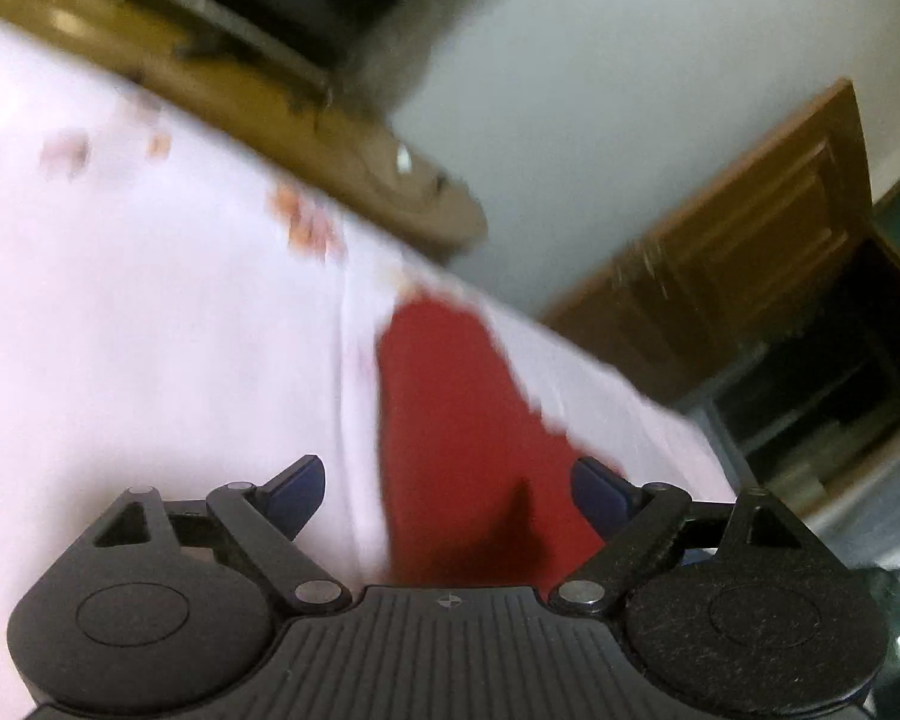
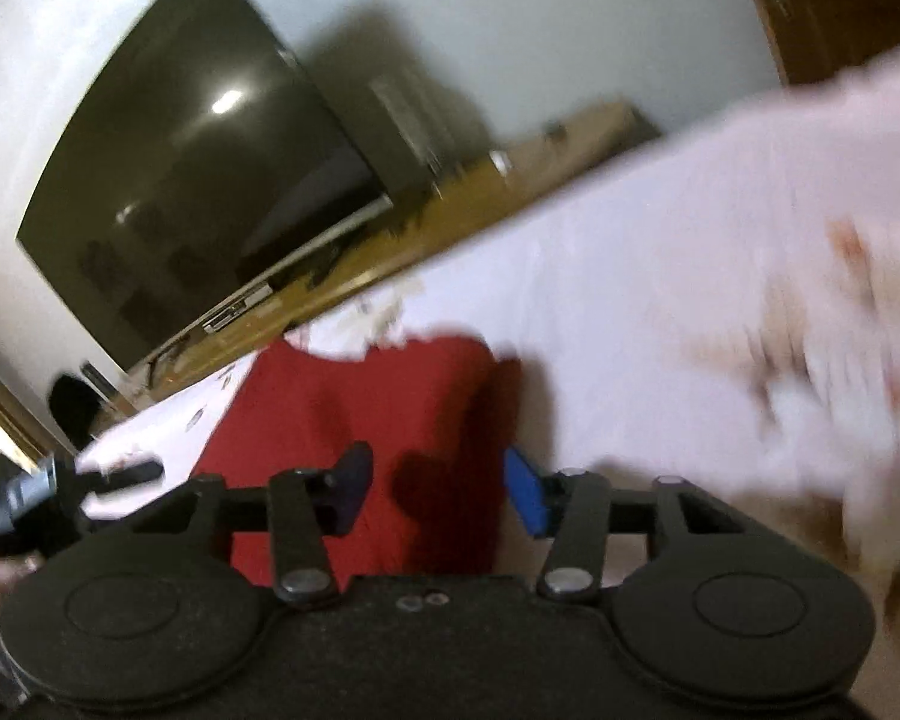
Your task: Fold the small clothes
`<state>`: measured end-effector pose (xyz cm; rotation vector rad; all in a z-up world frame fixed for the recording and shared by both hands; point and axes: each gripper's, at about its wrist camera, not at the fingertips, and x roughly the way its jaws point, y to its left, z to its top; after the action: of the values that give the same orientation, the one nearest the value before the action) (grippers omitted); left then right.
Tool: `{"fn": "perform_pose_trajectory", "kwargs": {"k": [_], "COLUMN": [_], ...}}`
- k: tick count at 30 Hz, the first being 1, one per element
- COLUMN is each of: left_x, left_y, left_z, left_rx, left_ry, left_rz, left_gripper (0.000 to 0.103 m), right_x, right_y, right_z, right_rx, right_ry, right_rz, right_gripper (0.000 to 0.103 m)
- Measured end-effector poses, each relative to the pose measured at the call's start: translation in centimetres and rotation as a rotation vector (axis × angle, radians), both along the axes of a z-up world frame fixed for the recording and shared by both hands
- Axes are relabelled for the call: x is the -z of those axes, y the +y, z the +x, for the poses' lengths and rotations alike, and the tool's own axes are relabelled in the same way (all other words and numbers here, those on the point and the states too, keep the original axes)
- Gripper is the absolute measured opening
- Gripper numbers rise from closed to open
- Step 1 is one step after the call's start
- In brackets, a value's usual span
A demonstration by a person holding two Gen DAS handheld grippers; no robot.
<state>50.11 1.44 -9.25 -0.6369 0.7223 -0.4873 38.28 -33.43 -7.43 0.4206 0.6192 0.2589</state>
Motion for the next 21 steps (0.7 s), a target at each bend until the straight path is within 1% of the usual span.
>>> {"fn": "perform_pose_trajectory", "kwargs": {"k": [1,2,4,6,8,10,11,12,13,14,17,21], "left_x": [-0.8,-1.6,-2.9,-3.4,-2.9,-1.1,0.1,1.0,1.3,1.3,1.0,0.2], "left_y": [-0.6,-1.5,-3.8,-6.6,-8.8,-10.2,-10.3,-9.6,-8.5,-8.1,-8.4,-8.2], "left_z": [0.5,1.1,2.1,2.4,3.4,4.6,5.0,5.1,5.0,5.0,5.0,4.5], "left_rx": [0.006,0.014,0.063,0.11,0.14,0.127,0.123,0.108,0.087,0.08,0.089,0.069], "left_ry": [-0.028,-0.059,-0.114,-0.17,-0.163,-0.104,-0.072,-0.052,-0.05,-0.047,-0.049,-0.022], "left_rz": [0.015,0.044,0.115,0.191,0.283,0.428,0.478,0.439,0.377,0.358,0.399,0.396], "left_gripper": [0.088,0.088,0.087,0.087,0.088,0.088,0.088,0.091,0.091,0.091,0.091,0.091], "right_x": [-0.6,-1.1,-1.8,-1.9,-1.3,0.0,0.9,1.5,1.7,1.8,2.3,2.0], "right_y": [0.9,1.9,4.3,6.3,7.6,8.5,8.4,8.2,7.7,7.0,6.3,6.1], "right_z": [0.7,1.4,2.9,4.6,6.0,7.2,7.4,7.2,7.1,7.0,7.0,6.9], "right_rx": [-0.009,-0.02,-0.052,-0.094,-0.141,-0.17,-0.159,-0.133,-0.122,-0.107,-0.071,-0.058], "right_ry": [-0.023,-0.048,-0.098,-0.111,-0.09,-0.016,0.005,-0.01,-0.015,-0.01,-0.008,0.0], "right_rz": [-0.041,-0.079,-0.158,-0.225,-0.27,-0.322,-0.362,-0.389,-0.379,-0.35,-0.321,-0.312], "right_gripper": [0.042,0.041,0.038,0.035,0.034,0.035,0.035,0.035,0.035,0.039,0.044,0.044]}}
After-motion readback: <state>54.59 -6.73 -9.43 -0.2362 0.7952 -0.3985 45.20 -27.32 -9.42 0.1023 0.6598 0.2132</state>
